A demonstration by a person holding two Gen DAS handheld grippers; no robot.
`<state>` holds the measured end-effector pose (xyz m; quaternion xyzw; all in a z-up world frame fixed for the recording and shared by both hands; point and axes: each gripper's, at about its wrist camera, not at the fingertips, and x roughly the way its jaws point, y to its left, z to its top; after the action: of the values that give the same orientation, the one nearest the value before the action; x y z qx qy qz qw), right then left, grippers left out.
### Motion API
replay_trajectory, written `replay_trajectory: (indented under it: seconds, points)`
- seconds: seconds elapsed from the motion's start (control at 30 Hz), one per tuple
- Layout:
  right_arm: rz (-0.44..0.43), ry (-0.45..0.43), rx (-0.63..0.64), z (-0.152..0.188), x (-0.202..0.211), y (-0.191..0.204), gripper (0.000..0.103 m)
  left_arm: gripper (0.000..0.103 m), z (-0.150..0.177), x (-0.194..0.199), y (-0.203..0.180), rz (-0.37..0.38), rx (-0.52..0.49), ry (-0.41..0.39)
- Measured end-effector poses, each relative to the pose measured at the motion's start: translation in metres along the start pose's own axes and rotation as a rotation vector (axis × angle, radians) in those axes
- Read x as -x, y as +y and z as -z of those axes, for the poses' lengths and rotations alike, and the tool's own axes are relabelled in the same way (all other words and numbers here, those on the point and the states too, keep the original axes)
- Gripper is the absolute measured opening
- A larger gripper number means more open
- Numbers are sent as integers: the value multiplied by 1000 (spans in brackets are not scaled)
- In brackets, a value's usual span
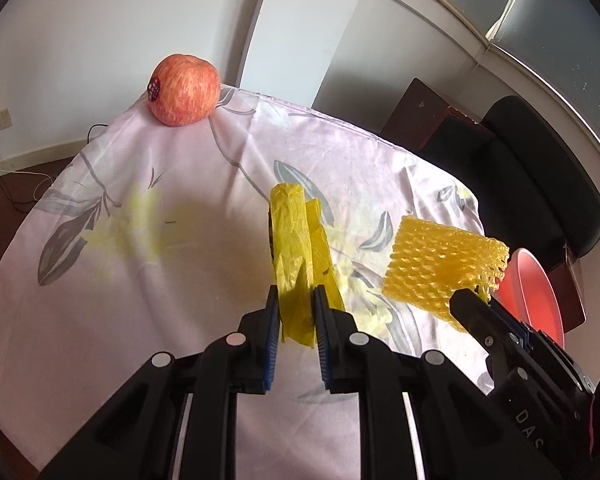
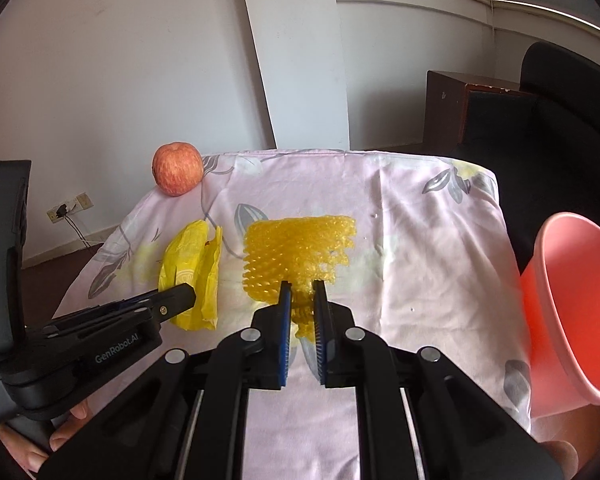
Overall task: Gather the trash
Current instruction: 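Carry the yellow bag and foam net in both tools over the pink bucket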
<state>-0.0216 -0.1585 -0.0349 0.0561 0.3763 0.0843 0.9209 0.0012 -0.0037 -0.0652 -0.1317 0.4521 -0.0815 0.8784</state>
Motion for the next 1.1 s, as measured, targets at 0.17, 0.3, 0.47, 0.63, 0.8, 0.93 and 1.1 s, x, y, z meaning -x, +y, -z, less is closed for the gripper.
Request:
replay_trajectory:
  seconds: [0.17, 0.3, 0.47, 0.63, 0.8, 0.93, 1.1]
  points:
    - [-24, 25, -54, 15, 12, -6, 11, 16, 16, 16, -11, -20, -44, -24]
    - [-11, 21, -59, 26, 23, -8, 11, 16, 26, 24, -18, -30, -65, -32]
    - [-12, 14, -76, 34, 36, -14, 11, 16, 36, 29, -27, -36, -87, -30]
    - [-10, 13, -93, 39, 44, -20, 11, 16, 43, 32, -36, -46, -110, -33]
    - [-5, 3, -104, 42, 51, -27, 11, 16, 47, 33, -44, -50, -135, -37]
    - [-7, -6, -115, 44, 56, -32, 11, 16, 50, 35, -51, -54, -156, -43]
    - [-3, -15, -123, 46, 60, -37, 11, 16, 54, 36, -61, -57, -183, -46]
